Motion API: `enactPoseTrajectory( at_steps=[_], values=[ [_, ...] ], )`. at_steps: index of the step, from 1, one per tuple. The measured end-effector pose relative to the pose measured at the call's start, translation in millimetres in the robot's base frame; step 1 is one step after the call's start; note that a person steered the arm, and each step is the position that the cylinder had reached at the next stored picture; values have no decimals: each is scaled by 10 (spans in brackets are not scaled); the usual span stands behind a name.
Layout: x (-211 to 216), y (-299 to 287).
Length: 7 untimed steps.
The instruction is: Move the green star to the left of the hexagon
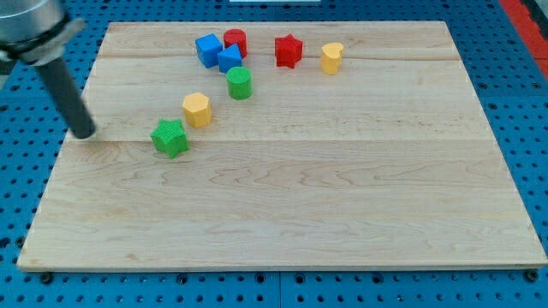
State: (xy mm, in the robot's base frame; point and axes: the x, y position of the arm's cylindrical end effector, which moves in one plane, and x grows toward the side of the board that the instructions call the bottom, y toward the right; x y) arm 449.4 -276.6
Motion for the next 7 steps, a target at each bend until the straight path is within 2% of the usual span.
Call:
enactPoseTrajectory(
  at_steps=[1, 2, 3, 4, 5, 6, 7],
  values=[
    [578, 780],
    [481, 1452],
    [233, 1288],
    [75, 785],
    [56, 583],
    [668, 935],
    [346, 1196]
  ],
)
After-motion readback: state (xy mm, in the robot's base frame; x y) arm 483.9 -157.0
